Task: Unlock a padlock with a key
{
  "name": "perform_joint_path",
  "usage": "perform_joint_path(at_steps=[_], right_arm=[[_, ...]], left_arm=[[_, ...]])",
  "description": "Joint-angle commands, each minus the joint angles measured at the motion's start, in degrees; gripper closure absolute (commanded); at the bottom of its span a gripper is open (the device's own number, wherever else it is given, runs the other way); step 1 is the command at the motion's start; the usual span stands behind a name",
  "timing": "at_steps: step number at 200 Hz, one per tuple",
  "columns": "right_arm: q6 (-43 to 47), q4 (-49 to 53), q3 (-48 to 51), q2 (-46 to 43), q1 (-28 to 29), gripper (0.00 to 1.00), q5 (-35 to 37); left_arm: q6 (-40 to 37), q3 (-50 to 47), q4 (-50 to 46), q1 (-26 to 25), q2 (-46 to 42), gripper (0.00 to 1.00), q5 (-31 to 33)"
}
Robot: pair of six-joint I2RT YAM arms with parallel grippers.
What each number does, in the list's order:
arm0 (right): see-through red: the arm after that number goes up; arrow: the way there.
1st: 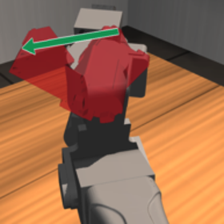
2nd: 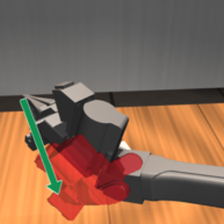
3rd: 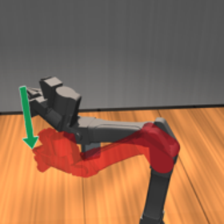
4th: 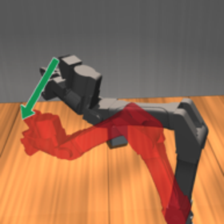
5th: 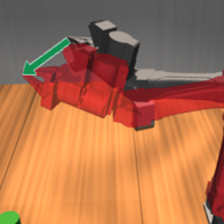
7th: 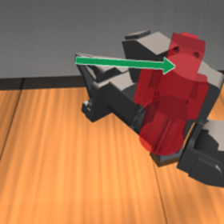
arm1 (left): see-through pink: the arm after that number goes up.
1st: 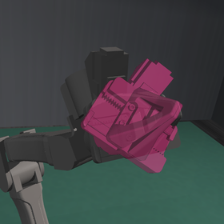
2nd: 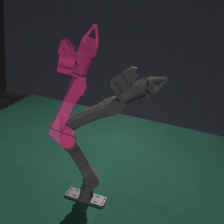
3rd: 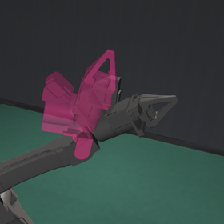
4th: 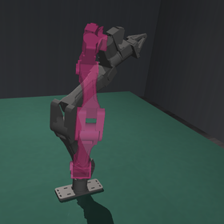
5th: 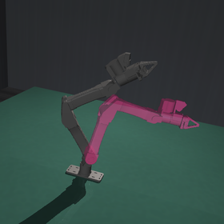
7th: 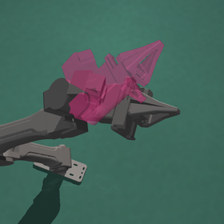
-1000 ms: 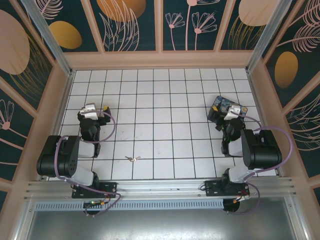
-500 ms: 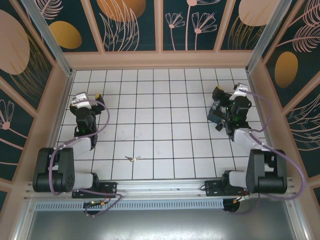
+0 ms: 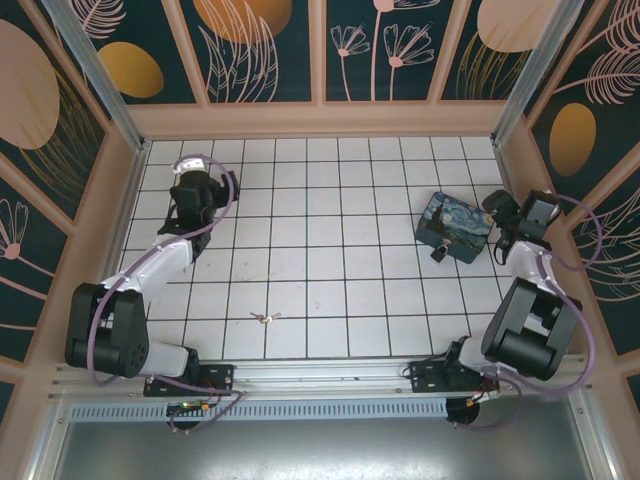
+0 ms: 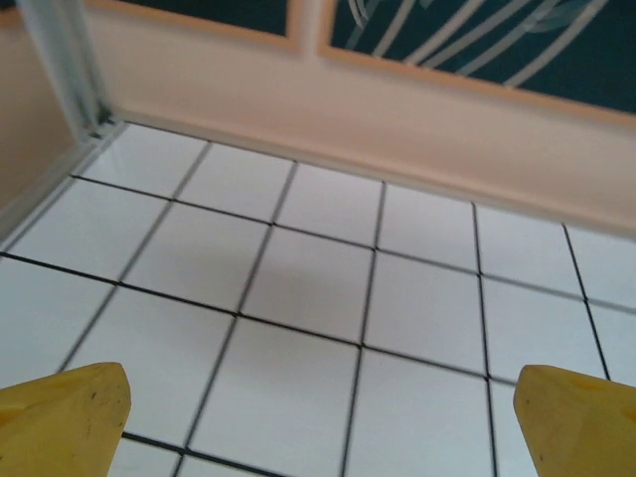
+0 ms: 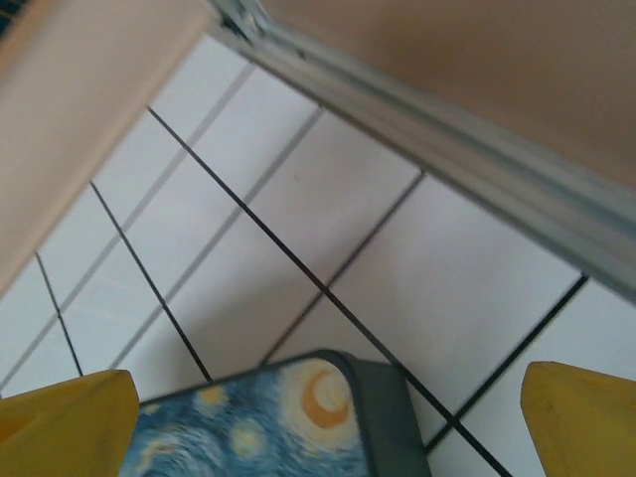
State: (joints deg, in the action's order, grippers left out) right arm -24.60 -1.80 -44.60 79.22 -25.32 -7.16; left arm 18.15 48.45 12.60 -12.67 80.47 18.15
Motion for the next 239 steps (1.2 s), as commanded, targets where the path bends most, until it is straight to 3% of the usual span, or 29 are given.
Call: perform_joint_path(at_steps=[1, 20, 62, 102, 123, 147, 175, 210, 239], right_arm=[[-0.98, 1.93, -3.66, 3.16, -1.99, 0.01, -6.72], [-1.10, -2.12, -4.45, 6.03, -2.06, 0.01, -12.44], [0.95, 0.18, -9.54, 13.37, -1.67, 0.05, -17.50], [3.27, 0.44, -8.64, 13.87, 0.81, 0.06, -18.17], [5.88, 1.90, -8.46, 13.86, 5.77, 0.06, -16.69], [5.77, 1.80, -7.46, 13.59, 12.14, 0.07, -15.86], [3.10, 0.29, -5.12, 11.57, 20.52, 0.07, -13.77], [-3.78, -2.79, -3.26, 9.76, 31.23, 0.07, -11.21], [-6.77, -2.25, -2.93, 7.52, 33.36, 0.06, -11.57]], left_arm=[[0.76, 2.91, -5.92, -2.15, -0.09, 0.01, 2.47], [-1.61, 4.97, -8.01, -6.00, 0.76, 0.01, 2.28], [-9.76, 10.85, -12.67, -17.71, 5.77, 0.01, 9.32], [-8.68, 13.68, -12.94, -18.64, 6.84, 0.01, 5.14], [-7.05, 16.57, -14.57, -18.71, 8.98, 0.01, 2.08], [-0.23, 18.54, -15.04, -18.71, 10.05, 0.01, 3.04], [8.30, 19.23, -14.65, -18.67, 10.88, 0.01, -4.28], [19.11, 15.55, -10.34, -18.97, 14.37, 0.02, -22.80], [21.85, 13.67, -8.03, -21.36, 16.39, 0.02, -32.43]])
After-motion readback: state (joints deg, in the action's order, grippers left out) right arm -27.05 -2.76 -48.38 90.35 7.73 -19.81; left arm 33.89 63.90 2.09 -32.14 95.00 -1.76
